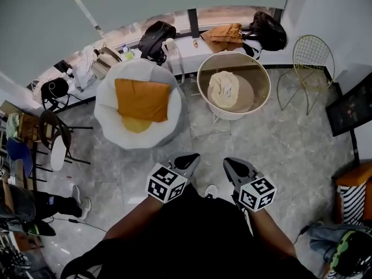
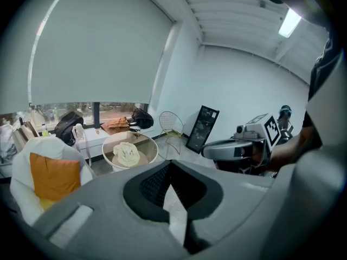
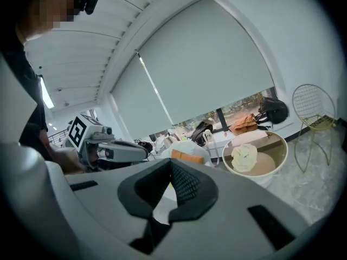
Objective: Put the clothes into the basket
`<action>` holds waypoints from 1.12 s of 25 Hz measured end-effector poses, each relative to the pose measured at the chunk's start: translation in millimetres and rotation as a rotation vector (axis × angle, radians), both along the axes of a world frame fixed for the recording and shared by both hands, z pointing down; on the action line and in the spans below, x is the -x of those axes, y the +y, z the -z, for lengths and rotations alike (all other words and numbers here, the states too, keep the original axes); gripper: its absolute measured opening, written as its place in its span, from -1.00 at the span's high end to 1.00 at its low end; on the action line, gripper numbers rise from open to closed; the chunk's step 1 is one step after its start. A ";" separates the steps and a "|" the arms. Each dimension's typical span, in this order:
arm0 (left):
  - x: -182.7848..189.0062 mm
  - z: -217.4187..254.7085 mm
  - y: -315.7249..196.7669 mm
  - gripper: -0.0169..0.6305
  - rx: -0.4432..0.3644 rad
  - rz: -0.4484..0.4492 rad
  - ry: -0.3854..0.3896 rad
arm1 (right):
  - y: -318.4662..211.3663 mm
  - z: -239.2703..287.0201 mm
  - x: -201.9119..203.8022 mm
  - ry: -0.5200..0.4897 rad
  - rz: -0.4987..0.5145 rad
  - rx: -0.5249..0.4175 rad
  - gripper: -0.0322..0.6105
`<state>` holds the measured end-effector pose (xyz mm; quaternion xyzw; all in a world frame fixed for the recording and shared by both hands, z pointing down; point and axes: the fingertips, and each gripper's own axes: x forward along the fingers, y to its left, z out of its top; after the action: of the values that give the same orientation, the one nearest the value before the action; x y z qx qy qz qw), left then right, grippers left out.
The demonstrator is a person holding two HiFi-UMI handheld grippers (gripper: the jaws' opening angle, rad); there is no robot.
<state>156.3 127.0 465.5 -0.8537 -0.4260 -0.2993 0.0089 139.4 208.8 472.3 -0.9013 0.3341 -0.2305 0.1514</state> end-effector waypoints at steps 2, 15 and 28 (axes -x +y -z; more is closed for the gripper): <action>-3.8 -2.8 6.8 0.95 -0.012 -0.010 -0.006 | 9.1 -2.4 -3.9 -0.004 -0.016 -0.009 0.86; -105.0 -13.2 44.5 0.95 -0.003 -0.111 -0.018 | 33.0 -7.4 -96.4 -0.018 -0.089 0.016 0.86; -253.3 -10.4 41.5 0.95 0.049 -0.163 -0.024 | 32.6 -2.2 -230.9 -0.051 -0.124 0.119 0.86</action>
<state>409.7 168.4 475.9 -0.8127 -0.5012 -0.2972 0.0074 370.3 241.4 474.5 -0.9215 0.2593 -0.2629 0.1201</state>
